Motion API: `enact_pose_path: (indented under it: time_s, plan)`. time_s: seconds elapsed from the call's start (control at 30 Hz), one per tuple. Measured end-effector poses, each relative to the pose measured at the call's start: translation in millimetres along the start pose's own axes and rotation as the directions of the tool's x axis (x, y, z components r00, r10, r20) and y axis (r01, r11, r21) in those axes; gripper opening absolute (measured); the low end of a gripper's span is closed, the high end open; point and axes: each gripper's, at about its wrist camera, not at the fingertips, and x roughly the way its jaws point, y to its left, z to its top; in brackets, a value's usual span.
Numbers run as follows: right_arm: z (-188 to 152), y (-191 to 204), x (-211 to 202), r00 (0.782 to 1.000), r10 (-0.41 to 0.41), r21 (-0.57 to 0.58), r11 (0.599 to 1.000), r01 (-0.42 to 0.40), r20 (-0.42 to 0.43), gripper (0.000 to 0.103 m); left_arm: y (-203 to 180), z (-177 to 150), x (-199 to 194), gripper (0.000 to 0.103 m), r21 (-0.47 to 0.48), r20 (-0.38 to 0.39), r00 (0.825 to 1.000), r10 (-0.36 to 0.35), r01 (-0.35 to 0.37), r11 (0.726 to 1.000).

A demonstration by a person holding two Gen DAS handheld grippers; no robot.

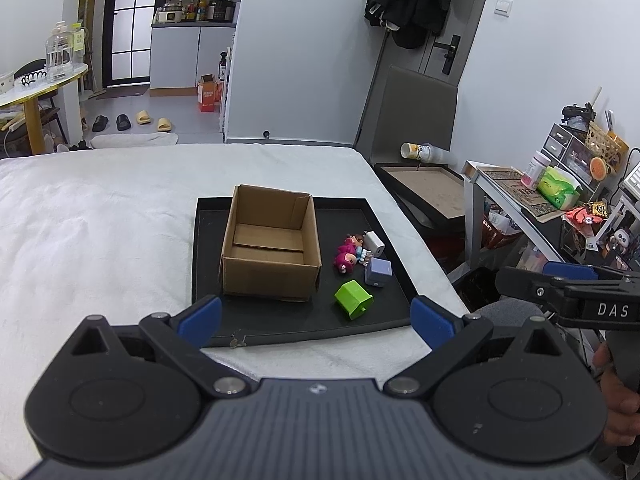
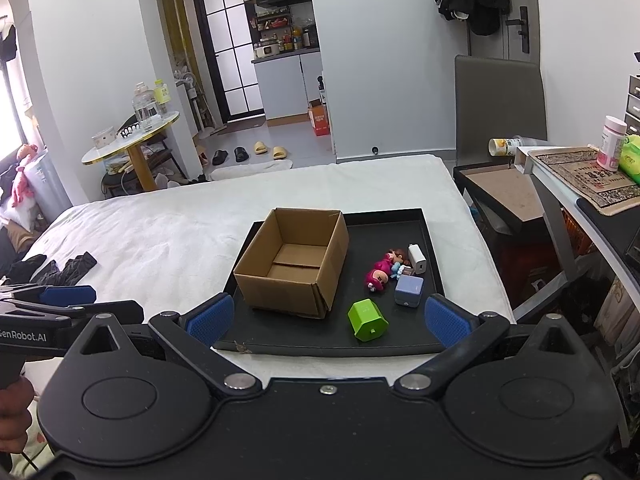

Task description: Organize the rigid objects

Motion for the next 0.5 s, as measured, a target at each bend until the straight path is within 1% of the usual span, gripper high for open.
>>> enact_pose_path:
  time_s: [0.5]
  plan:
    - [-3.1, -1.1, 1.9, 1.000, -0.004, 0.003, 1.000, 0.004, 0.000, 0.103, -2.7, 0.0, 0.0, 0.100, 0.009, 0.009, 1.000, 0.006, -0.006, 1.000]
